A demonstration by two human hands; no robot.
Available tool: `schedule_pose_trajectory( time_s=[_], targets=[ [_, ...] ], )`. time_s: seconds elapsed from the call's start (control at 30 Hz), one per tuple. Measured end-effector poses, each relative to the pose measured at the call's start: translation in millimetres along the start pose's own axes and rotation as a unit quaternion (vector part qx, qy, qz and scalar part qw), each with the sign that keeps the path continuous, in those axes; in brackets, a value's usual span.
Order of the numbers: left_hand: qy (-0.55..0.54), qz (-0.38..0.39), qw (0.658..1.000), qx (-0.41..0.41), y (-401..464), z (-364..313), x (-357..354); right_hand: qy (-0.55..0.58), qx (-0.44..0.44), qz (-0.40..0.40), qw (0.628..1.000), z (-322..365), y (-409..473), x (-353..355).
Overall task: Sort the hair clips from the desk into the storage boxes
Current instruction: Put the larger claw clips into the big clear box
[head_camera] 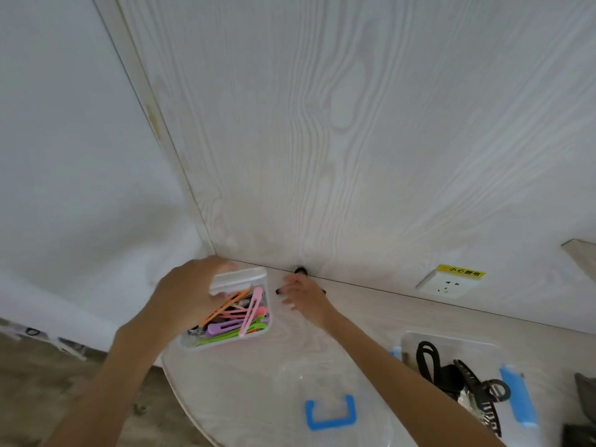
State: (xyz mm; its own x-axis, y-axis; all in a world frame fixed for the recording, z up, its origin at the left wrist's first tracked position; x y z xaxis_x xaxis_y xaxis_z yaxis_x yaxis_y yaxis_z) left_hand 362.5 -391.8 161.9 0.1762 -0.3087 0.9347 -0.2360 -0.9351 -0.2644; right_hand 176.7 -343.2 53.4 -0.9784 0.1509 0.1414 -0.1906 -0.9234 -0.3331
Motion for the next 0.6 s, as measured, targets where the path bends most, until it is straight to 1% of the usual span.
schedule_pose_trajectory(
  time_s=[0.03,0.07,0.1,0.13,0.2,0.23,0.27,0.3,0.37,0.43,0.47,0.5,0.53,0.57,0.6],
  targets=[
    [-0.045,-0.022,0.998,-0.031,-1.6,-11.2,-2.0,-0.140,0.048,-0.049,0.988,-3.9,4.6,11.2],
    [-0.093,-0.029,0.993,-0.062,-3.2,-24.5,-6.9,-0.277,0.091,-0.081,0.953,-7.3,7.5,22.5],
    [-0.135,-0.021,0.987,-0.087,-4.6,-39.3,-12.8,-0.380,0.115,-0.079,0.914,-13.5,9.6,31.4],
    [-0.156,0.002,0.983,-0.101,-3.6,-53.4,-21.5,-0.452,0.120,-0.054,0.882,-20.9,12.2,38.2],
    [-0.144,0.056,0.981,-0.115,1.0,-77.2,-42.0,-0.543,0.109,0.038,0.832,-34.9,16.6,44.2],
    [-0.125,0.075,0.982,-0.124,3.0,-86.3,-51.4,-0.563,0.106,0.068,0.817,-39.0,17.0,45.0],
    [-0.101,0.090,0.983,-0.123,6.7,-91.9,-60.0,-0.571,0.109,0.078,0.810,-37.9,17.6,46.1],
    [-0.071,0.102,0.986,-0.112,9.3,-95.9,-67.1,-0.570,0.118,0.073,0.810,-36.4,16.4,49.5],
    [-0.023,0.112,0.990,-0.082,13.8,-96.6,-79.2,-0.551,0.140,0.050,0.821,-26.9,11.4,58.4],
    [0.018,0.108,0.992,-0.061,15.3,-96.3,-90.8,-0.515,0.160,0.028,0.842,-13.7,-3.9,74.8],
    [0.019,0.105,0.993,-0.048,13.2,-97.2,-93.8,-0.486,0.167,0.017,0.858,-6.9,-15.4,84.0],
    [-0.011,0.101,0.994,-0.035,10.0,-99.4,-97.0,-0.453,0.170,0.000,0.875,-1.9,-28.7,94.6],
    [-0.076,0.101,0.992,-0.023,4.3,-104.1,-98.1,-0.422,0.174,-0.020,0.889,2.0,-43.1,106.0],
    [-0.159,0.110,0.981,-0.011,-4.3,-116.0,-100.4,-0.391,0.173,-0.050,0.902,3.1,-62.0,122.4],
    [-0.258,0.125,0.958,0.007,-14.1,-130.3,-103.1,-0.351,0.170,-0.083,0.917,1.8,-83.0,139.0]
  ],
)
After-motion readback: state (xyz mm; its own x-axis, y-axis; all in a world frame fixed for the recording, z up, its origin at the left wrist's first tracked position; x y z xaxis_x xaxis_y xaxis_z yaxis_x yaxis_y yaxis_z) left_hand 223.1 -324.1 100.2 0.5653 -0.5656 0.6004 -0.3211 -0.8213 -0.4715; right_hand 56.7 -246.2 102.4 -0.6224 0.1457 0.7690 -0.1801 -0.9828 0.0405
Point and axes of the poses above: each hand's wrist, its own y-axis towards the middle knuckle, its own x-axis out of the back of the hand, z = x × y, the point moved 3 cm from there along y, towards the middle knuckle, and after that the axes turned 15 degrees about x, right-handed, at the moved point
